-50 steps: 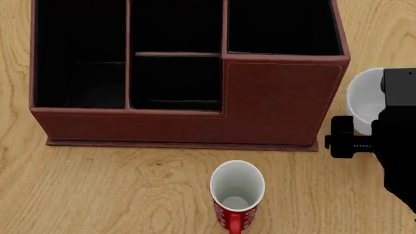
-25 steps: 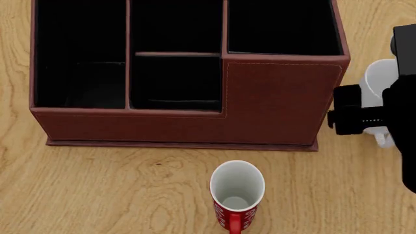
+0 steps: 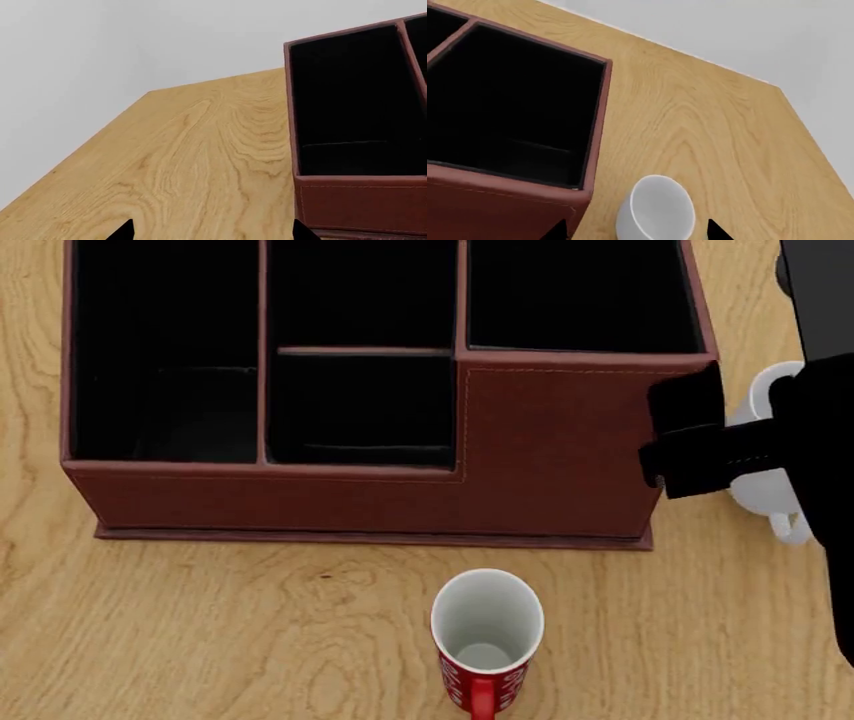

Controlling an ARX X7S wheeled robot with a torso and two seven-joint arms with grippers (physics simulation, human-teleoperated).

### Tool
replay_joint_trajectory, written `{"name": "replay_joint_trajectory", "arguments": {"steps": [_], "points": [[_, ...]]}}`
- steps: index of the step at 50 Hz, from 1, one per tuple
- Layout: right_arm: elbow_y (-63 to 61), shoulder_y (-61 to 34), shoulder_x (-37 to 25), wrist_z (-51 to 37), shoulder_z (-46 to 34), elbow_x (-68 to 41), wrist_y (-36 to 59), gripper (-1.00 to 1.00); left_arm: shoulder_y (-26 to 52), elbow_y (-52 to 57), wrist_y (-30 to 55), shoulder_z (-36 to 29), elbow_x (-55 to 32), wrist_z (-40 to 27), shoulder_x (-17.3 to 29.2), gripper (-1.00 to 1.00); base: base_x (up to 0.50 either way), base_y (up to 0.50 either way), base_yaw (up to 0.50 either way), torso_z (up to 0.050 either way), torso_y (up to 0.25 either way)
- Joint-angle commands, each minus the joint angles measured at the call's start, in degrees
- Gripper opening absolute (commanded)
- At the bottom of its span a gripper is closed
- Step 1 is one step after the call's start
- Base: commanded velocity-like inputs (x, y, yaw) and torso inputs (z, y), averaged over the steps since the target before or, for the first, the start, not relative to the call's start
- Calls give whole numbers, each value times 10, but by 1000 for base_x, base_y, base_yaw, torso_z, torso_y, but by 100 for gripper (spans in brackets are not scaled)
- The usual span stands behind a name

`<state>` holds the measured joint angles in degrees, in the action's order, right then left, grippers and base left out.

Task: Pick up the white mug and place it to the right of the caddy.

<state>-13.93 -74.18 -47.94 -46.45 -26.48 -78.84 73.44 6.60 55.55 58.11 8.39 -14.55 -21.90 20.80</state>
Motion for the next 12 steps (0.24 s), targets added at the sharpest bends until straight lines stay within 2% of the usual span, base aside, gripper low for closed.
{"name": "replay_joint_trajectory", "arguments": {"steps": [1,12], "points": [[-66,-23,-9,-106,28,-116,43,100,-4,1,-4,2,-5,-2,0,100,0,0,0,0,0],[-117,-65,-21,-237,16,-247,48,100,-2,1,-3,-3,-8,-5,2,100,0,0,0,0,0]]}}
